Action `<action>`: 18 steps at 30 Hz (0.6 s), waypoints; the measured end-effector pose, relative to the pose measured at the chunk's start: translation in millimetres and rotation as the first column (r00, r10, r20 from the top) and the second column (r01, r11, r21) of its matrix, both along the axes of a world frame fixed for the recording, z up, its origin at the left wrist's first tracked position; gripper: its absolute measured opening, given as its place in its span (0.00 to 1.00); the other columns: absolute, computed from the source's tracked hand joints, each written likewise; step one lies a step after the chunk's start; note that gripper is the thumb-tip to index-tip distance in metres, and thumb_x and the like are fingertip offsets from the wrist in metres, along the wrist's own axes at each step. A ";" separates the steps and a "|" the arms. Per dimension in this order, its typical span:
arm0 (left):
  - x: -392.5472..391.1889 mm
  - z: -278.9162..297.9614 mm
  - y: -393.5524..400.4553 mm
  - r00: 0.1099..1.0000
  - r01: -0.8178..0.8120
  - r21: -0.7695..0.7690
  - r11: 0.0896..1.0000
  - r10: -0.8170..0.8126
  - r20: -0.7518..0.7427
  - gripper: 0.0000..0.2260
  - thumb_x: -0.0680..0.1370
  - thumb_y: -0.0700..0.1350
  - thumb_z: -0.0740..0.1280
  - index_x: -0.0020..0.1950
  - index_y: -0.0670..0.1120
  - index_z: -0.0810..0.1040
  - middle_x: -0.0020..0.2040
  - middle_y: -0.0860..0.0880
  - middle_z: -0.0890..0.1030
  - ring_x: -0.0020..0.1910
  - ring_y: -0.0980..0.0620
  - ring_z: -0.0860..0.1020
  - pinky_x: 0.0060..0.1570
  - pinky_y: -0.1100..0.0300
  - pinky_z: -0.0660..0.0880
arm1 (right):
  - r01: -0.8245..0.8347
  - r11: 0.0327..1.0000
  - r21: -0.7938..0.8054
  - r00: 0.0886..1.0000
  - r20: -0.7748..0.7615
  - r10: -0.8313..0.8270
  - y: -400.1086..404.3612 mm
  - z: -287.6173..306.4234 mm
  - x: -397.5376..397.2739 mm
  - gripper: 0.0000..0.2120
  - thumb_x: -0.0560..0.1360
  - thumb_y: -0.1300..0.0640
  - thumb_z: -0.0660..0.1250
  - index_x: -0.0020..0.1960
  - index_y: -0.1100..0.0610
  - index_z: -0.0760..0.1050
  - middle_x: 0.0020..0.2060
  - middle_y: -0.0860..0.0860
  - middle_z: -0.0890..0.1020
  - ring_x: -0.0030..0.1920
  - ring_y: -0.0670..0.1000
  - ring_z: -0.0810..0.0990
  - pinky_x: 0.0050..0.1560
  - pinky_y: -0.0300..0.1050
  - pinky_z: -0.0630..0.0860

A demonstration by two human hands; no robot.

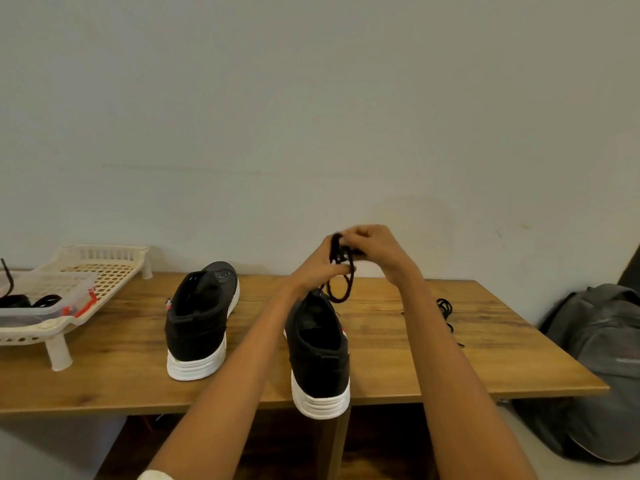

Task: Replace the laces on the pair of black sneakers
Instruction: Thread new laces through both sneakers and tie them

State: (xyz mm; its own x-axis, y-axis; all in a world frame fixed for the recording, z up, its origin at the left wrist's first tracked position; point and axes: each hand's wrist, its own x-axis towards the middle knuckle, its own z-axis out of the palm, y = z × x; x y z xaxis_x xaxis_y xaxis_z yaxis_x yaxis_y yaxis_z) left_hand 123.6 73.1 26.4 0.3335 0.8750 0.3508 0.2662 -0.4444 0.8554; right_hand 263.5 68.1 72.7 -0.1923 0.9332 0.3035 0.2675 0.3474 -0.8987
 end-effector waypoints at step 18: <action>-11.3 14.1 4.3 0.367 0.109 -0.284 0.953 0.227 0.902 0.11 0.83 0.46 0.54 0.46 0.44 0.72 0.36 0.48 0.78 0.36 0.50 0.79 0.50 0.53 0.76 | -0.194 0.917 -0.347 0.943 -0.324 0.077 7.7 -52.2 -14.2 0.07 0.78 0.62 0.65 0.55 0.59 0.76 0.44 0.52 0.80 0.39 0.48 0.79 0.42 0.40 0.79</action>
State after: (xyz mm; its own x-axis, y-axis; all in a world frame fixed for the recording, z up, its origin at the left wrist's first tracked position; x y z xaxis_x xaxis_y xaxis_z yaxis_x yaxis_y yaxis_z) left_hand 112.3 77.4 40.5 -0.1061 0.9803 0.1666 -0.7410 -0.1896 0.6442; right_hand 249.3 75.8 20.5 -0.2804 0.9599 0.0052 -0.0586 -0.0117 -0.9982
